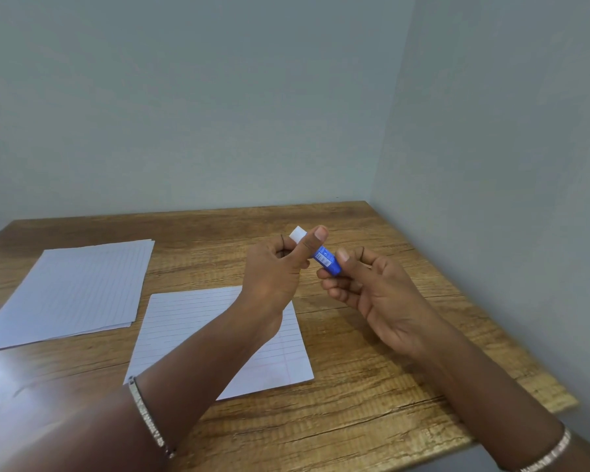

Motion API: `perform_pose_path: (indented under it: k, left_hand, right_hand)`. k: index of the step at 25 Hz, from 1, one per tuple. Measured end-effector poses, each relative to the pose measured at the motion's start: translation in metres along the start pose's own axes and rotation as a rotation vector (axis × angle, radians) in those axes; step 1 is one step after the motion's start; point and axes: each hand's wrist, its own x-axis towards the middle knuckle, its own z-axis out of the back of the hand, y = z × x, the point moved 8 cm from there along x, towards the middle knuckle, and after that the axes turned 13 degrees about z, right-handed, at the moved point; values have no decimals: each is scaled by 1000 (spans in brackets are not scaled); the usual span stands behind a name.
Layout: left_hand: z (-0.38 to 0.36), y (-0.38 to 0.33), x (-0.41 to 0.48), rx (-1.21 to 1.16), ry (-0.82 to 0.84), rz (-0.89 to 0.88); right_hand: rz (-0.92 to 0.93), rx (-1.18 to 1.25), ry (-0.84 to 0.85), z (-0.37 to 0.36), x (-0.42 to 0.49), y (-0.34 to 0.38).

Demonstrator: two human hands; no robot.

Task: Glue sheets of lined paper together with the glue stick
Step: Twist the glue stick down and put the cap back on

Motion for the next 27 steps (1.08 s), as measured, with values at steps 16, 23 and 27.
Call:
perform_pose_path:
  k: [16, 23, 27]
  left_hand:
    - [-21, -49, -55, 638, -297, -1019]
    - [-24, -48, -55, 634, -255, -1019]
    - [-20, -45, -48, 627, -265, -962]
  right_hand:
    - [475, -718, 135, 1, 0, 31]
    - [483, -715, 124, 2, 1, 32]
    - [477, -749, 156, 2, 2, 29]
